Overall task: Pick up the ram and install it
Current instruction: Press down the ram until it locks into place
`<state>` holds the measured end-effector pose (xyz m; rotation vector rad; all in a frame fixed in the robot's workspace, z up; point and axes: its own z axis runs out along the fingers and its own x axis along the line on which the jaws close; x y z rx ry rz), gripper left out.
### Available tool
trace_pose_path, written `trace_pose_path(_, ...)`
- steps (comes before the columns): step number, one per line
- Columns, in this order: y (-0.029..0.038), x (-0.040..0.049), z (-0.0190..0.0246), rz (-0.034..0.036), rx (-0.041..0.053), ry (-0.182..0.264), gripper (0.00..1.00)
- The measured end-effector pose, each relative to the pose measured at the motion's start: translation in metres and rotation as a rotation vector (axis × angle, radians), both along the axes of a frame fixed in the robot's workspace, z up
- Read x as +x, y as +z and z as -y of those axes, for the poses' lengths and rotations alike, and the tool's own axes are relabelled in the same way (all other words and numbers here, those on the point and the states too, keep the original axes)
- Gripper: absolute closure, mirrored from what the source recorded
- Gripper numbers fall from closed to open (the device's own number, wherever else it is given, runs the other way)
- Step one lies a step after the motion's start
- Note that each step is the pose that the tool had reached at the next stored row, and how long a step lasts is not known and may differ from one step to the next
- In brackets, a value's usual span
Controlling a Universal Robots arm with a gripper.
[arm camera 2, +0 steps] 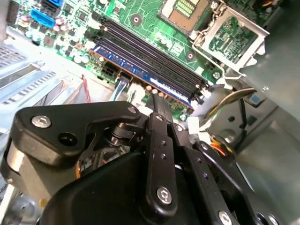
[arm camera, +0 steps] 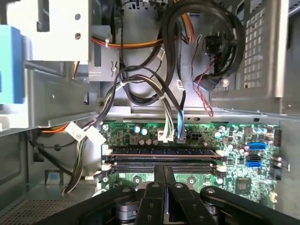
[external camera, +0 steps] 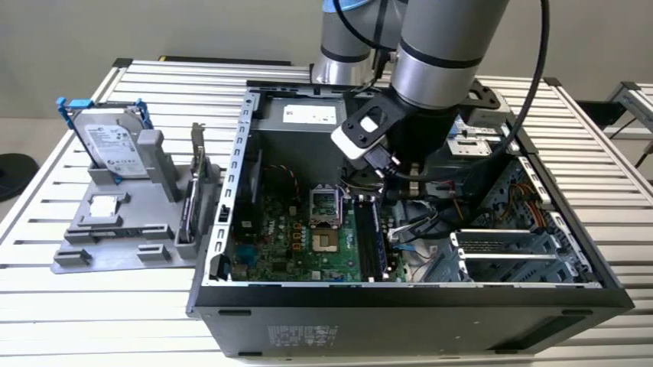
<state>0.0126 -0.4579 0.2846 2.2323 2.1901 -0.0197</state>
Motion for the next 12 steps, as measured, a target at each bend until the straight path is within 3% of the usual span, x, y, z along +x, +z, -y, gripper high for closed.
trace_pose_path(5,0.0091,0.0000,0.0000,0.0000,0.0000,0.000,1.00)
trace_pose_path(12,0.0102,0.0000,0.0000,-0.0001,-0.0002,0.000,1.00)
